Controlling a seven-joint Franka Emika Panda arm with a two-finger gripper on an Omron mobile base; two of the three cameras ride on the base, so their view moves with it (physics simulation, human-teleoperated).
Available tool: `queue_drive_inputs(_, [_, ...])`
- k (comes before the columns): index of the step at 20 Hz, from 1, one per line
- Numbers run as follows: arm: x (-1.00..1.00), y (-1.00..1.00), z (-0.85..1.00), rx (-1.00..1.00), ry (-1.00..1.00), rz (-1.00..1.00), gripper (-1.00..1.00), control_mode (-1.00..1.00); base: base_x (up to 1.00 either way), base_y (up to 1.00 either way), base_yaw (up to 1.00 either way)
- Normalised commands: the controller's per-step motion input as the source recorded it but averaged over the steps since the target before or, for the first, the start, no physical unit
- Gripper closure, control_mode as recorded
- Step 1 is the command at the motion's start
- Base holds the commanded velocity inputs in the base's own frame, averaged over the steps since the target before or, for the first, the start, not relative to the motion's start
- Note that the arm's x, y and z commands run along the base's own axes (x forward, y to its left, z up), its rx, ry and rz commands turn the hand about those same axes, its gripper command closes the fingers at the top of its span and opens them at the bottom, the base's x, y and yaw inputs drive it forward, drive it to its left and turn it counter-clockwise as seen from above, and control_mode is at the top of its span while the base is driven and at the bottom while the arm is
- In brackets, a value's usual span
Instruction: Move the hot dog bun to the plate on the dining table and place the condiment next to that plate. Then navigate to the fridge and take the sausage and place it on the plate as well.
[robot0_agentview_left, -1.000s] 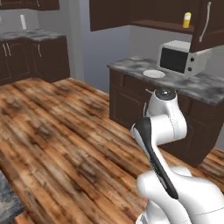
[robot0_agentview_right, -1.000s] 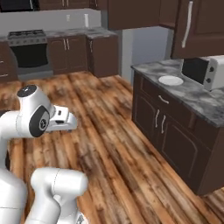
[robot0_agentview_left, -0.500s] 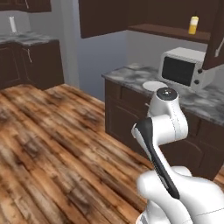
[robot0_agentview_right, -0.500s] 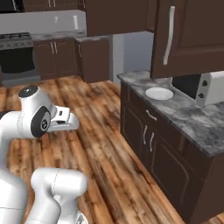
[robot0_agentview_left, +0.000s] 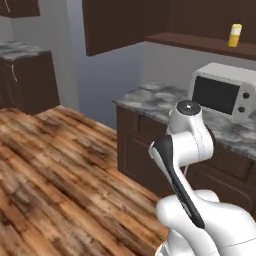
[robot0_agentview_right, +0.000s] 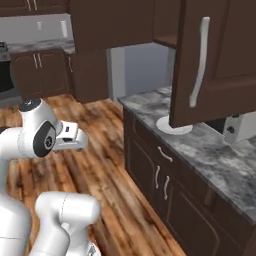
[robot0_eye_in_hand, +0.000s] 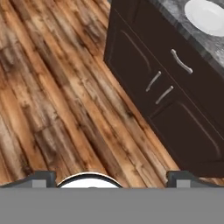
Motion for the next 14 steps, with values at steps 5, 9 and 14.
queue_drive_inputs(5, [0.0,0.0,0.0,0.0,0.0,0.0,-1.0,1.0,0.96,0.0,-0.58])
queue_drive_inputs(9, [0.0,0.0,0.0,0.0,0.0,0.0,-1.0,1.0,0.74,0.13,-0.67])
queue_drive_inputs(14, [0.0,0.0,0.0,0.0,0.0,0.0,-1.0,1.0,0.36,0.33,-0.68])
